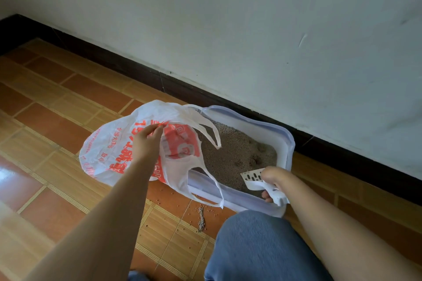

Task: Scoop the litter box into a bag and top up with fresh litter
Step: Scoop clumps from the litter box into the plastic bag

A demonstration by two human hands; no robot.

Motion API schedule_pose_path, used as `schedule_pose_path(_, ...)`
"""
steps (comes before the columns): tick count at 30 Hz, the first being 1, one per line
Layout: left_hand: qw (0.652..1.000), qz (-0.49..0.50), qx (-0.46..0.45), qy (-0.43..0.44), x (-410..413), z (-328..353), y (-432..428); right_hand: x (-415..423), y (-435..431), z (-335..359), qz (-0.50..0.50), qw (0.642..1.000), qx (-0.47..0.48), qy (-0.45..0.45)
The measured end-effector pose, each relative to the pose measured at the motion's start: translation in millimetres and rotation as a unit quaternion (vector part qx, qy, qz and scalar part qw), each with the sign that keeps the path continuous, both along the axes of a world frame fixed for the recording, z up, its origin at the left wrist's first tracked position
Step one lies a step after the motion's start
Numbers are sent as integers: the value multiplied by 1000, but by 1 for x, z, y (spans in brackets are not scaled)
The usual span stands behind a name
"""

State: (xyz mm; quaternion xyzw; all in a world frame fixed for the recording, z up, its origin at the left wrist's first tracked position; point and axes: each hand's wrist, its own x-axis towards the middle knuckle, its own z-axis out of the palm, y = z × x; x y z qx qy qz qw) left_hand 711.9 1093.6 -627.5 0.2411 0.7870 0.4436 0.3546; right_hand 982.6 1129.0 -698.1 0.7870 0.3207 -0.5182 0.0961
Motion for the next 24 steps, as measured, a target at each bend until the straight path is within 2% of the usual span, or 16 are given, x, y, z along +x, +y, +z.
schedule_pose_path(5,1000,-14,-7,3,5,-3,3,-2,4,-19,7,1000,-20,-10)
schedule_pose_path(13,1000,-19,-6,4,15,-10,7,-6,16,-10,-31,996,-83,6)
schedule_pose_path(17,1000,-15,-9,8,17,-10,9,-9,22,-23,-101,994,7,44)
schedule_pose_path(19,1000,-10,-10,6,16,-11,8,-8,25,-27,-160,987,-6,35)
schedule_pose_path(24,1000,7,-8,-6,16,-12,12,-8,33,-34,-205,978,-3,44)
